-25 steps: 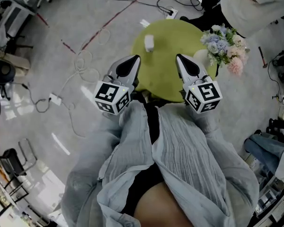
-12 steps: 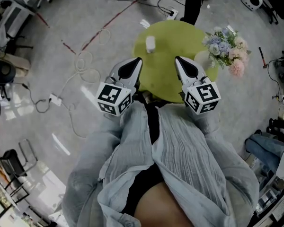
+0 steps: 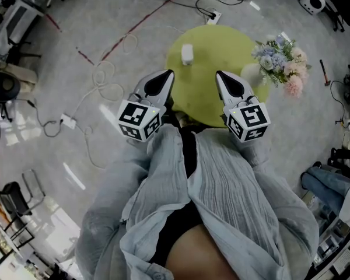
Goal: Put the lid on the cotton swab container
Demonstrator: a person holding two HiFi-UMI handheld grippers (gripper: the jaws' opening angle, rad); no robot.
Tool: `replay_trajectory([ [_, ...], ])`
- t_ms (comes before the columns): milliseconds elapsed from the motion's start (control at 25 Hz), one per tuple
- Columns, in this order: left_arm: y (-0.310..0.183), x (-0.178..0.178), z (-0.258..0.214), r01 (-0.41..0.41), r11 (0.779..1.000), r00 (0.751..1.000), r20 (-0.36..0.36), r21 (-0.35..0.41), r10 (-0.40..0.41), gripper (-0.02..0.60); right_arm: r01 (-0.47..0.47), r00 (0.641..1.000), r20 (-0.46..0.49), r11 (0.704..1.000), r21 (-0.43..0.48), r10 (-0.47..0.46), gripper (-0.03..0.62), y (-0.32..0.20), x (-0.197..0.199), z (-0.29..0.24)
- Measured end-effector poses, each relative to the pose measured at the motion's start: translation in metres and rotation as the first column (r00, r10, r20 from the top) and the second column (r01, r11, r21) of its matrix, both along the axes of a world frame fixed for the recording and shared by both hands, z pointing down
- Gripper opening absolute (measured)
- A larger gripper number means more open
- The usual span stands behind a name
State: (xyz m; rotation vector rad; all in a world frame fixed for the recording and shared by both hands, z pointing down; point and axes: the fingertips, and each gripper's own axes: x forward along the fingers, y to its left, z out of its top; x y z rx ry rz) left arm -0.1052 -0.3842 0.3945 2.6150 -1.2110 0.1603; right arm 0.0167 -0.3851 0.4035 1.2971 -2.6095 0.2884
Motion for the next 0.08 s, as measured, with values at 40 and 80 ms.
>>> replay_trajectory([
  [40, 0.0005, -0.0005, -0.0008, 0.002, 1.0, 1.0, -0.008, -0.004, -0.002, 0.014, 0.001, 1.0, -0.003, 1.0, -0.002, -0.001, 0.002, 0.0008, -0.0007, 0.0],
  [80, 0.0011, -0.0009, -0.0015, 0.003, 1.0, 1.0, -0.016, -0.008, -0.004, 0.014, 0.003, 1.0, -0.005, 1.0, -0.005, -0.003, 0.002, 0.0015, -0.0014, -0.0001],
])
